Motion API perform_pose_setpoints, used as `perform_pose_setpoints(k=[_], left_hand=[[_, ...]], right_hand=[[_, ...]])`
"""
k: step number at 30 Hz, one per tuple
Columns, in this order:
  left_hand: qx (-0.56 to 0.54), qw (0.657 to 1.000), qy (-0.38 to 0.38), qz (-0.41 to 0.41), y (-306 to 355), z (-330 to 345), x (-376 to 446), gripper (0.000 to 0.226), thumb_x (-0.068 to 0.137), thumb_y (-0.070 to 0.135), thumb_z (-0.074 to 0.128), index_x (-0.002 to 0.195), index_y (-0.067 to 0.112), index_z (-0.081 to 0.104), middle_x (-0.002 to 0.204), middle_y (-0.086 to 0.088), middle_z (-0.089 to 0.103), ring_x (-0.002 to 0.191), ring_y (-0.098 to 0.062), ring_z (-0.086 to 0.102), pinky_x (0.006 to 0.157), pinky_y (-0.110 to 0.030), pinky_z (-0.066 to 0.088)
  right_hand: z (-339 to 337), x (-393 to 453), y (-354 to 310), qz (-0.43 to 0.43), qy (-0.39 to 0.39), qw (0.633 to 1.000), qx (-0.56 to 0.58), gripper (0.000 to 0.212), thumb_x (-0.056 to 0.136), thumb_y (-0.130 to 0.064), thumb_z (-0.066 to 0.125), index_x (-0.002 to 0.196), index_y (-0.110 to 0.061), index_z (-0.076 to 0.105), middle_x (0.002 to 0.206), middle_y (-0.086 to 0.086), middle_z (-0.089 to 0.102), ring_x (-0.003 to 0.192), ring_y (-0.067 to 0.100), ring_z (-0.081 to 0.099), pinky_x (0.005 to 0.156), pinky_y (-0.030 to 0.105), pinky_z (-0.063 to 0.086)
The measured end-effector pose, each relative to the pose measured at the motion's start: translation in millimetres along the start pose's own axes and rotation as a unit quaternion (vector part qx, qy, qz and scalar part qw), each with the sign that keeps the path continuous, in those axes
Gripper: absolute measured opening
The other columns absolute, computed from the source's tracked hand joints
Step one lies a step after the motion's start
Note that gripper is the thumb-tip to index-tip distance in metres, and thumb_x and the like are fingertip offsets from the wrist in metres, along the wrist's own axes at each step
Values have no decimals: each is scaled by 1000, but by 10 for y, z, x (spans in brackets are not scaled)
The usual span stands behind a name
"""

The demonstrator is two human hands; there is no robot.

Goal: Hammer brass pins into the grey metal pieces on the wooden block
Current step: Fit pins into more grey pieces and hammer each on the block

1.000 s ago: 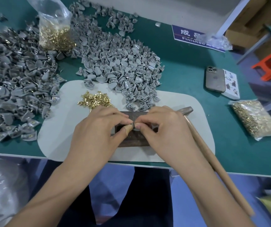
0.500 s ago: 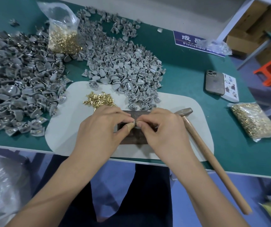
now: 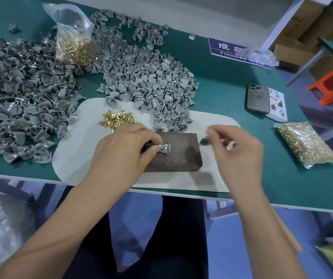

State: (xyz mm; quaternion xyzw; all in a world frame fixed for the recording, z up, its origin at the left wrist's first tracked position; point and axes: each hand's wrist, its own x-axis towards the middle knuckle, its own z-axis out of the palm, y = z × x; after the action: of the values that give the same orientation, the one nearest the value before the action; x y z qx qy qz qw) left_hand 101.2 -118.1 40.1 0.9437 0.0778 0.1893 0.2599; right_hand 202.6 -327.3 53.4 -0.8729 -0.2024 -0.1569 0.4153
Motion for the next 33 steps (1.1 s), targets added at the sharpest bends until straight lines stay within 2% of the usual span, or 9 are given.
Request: perform_pose_setpoints(k=[2,4,9,11,15,19,22,28,33], left_hand=[[0,1000,-5,-1,-4,4,2,4,91,39,66,95,39,68,94,19,59,99,-7,51,65,-29,36],[2,1000,-8,1,0,8,14,5,92,40,65,96,39,69,94,18,59,100,-8,51,67,-30,39],[-8,1000,-18,-4,9,16,50,7,92,39,66,96,37,70,95,15,58,102,-10,50,71,-33,43],[-11,1000,-18,-3,8,19,51,6,92,39,66,97,38,70,95,15,58,102,-10,50,71,-33,42],[-11,1000,-15,-5,-1,28,55,7,92,42,65,96,40,70,94,16,58,101,-7,49,68,-32,40],[-19,1000,-13,-3,-28,31,62,9,90,44,68,97,41,72,91,15,59,99,-8,51,69,-35,47],[-19,1000,-7,1,-34,33,65,10,89,44,69,97,41,73,90,15,60,98,-8,52,68,-35,47],[-8,1000,-5,8,-36,31,81,10,88,44,70,97,43,73,87,15,59,97,-9,53,65,-32,43],[-9,1000,3,9,-36,35,71,11,88,40,71,98,41,75,88,14,60,97,-12,54,65,-33,45]], right_hand=[[-178,-1,270,81,5,987,-135,12,97,-39,66,100,-29,72,95,-7,66,92,18,59,73,34,44],[-250,-39,476,157,-95,953,-240,31,97,-49,62,116,-25,66,108,1,60,105,27,55,76,37,44],[-288,-39,513,145,-151,942,-263,28,106,-37,45,121,-17,58,116,7,55,94,32,57,75,44,46],[-353,-32,459,118,-124,960,-222,25,108,-40,38,109,-24,57,105,0,59,81,23,56,65,39,43],[-378,-55,89,121,-162,976,80,27,105,-45,43,94,-28,60,67,-11,57,50,9,44,46,21,36],[-299,-225,-128,40,-267,960,71,19,104,-48,48,105,-33,59,66,-10,51,55,11,41,52,28,38],[-270,-245,-178,21,-267,963,-33,20,103,-52,42,110,-40,56,73,-8,58,67,16,53,65,42,50],[-266,-243,-296,-25,-126,987,-96,24,104,-53,41,121,-44,55,71,-29,54,62,6,48,54,29,43],[-153,-299,-313,-15,-175,974,-143,24,101,-57,40,121,-52,51,71,-18,59,67,17,54,59,34,47]])
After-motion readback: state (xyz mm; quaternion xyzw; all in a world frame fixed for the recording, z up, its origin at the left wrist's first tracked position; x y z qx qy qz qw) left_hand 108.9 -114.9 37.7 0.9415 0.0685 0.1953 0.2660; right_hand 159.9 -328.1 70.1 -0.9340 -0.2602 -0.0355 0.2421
